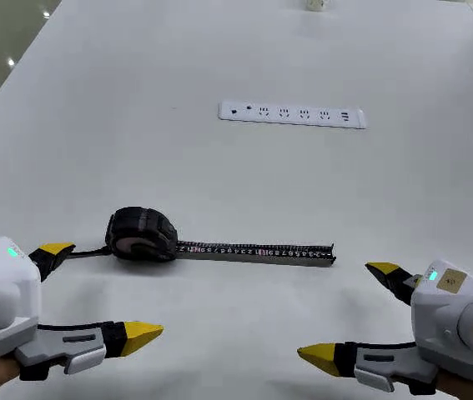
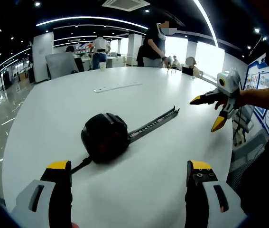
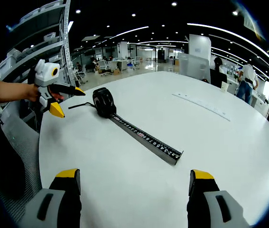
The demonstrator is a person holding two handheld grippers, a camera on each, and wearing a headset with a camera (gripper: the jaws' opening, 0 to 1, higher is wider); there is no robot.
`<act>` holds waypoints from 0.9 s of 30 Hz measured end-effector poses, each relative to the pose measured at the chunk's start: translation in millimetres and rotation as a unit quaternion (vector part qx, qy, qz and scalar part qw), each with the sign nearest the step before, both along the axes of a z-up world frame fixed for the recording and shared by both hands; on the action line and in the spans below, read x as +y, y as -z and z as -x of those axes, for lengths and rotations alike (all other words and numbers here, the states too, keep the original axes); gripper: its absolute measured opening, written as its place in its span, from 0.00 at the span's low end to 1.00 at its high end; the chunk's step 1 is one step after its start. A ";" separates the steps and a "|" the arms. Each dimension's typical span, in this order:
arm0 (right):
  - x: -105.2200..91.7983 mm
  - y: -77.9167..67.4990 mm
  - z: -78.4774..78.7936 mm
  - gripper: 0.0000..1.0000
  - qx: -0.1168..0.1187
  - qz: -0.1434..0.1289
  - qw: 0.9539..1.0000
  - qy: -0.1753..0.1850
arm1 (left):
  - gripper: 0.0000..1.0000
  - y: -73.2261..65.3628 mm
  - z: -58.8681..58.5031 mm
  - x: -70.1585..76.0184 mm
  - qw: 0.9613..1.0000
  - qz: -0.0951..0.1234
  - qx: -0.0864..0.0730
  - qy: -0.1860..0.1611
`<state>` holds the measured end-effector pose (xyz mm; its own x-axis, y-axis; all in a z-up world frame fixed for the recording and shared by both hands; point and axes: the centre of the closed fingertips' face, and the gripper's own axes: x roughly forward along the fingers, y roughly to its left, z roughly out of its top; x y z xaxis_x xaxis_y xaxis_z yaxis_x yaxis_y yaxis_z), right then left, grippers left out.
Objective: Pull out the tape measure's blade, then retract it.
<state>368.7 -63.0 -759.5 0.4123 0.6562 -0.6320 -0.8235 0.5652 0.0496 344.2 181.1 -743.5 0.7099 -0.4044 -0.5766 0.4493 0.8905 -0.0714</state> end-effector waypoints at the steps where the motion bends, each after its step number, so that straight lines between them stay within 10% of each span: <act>1: 0.7 -0.2 -0.1 0.95 -0.001 -0.001 1.000 0.008 | 0.99 0.0 1.3 -0.5 1.000 0.000 0.001 -0.003; 27: 17.6 -26.8 3.8 0.99 -0.021 -0.041 0.993 0.105 | 0.99 -13.1 7.5 -10.4 0.996 -0.004 -0.004 -0.087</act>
<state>364.9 -45.4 -732.7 0.5699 0.6012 -0.5602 -0.6900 0.7203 0.0711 336.8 170.7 -730.3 0.7731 -0.2704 -0.5738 0.2894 0.9553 -0.0603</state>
